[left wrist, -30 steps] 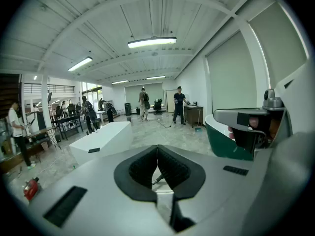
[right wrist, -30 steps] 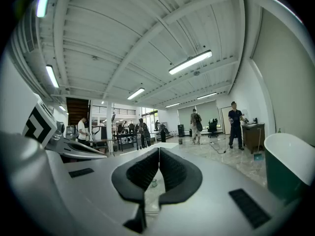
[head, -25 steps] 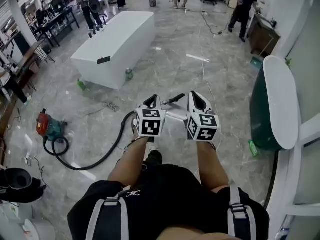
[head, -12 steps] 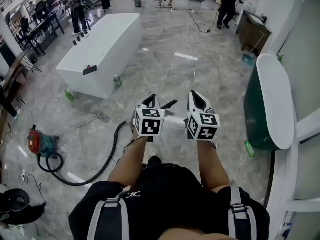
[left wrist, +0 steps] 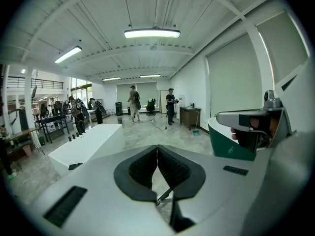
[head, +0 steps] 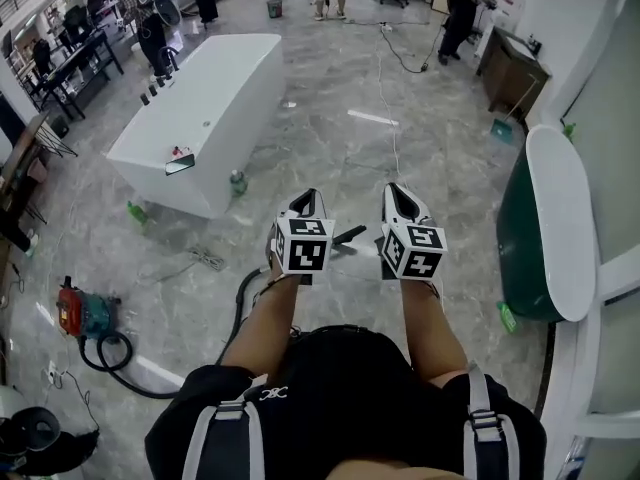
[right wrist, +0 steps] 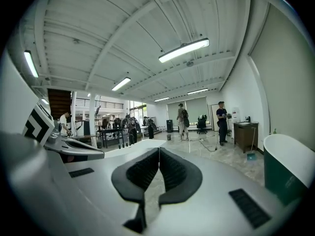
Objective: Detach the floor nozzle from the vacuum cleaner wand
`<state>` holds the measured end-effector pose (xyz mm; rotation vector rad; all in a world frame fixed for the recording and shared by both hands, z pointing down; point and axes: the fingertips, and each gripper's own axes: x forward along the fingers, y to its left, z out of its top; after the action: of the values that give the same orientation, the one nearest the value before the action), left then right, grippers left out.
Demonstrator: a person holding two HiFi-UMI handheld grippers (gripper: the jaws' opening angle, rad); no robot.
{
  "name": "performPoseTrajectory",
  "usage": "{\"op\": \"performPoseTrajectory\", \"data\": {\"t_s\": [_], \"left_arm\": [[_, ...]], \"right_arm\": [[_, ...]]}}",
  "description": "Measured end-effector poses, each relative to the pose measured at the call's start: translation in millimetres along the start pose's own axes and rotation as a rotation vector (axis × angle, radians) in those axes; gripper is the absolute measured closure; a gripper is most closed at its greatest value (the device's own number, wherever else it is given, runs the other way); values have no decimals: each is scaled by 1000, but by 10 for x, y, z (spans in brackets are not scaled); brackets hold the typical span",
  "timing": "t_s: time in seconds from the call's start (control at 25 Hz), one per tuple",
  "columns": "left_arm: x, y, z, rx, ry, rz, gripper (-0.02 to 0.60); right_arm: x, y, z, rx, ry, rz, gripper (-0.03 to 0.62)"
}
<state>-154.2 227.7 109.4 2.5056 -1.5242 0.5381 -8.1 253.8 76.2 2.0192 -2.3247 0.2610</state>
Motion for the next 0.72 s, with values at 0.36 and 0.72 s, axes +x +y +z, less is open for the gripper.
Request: {"op": "performPoseTrajectory", "data": {"t_s": [0.36, 0.72], "left_arm": [[796, 460, 62, -3, 35, -50, 571], [1312, 561, 50, -8, 76, -54, 571]], "right_arm": [[916, 0, -81, -1, 54, -33, 579], [1426, -264, -127, 23, 78, -40, 579]]}}
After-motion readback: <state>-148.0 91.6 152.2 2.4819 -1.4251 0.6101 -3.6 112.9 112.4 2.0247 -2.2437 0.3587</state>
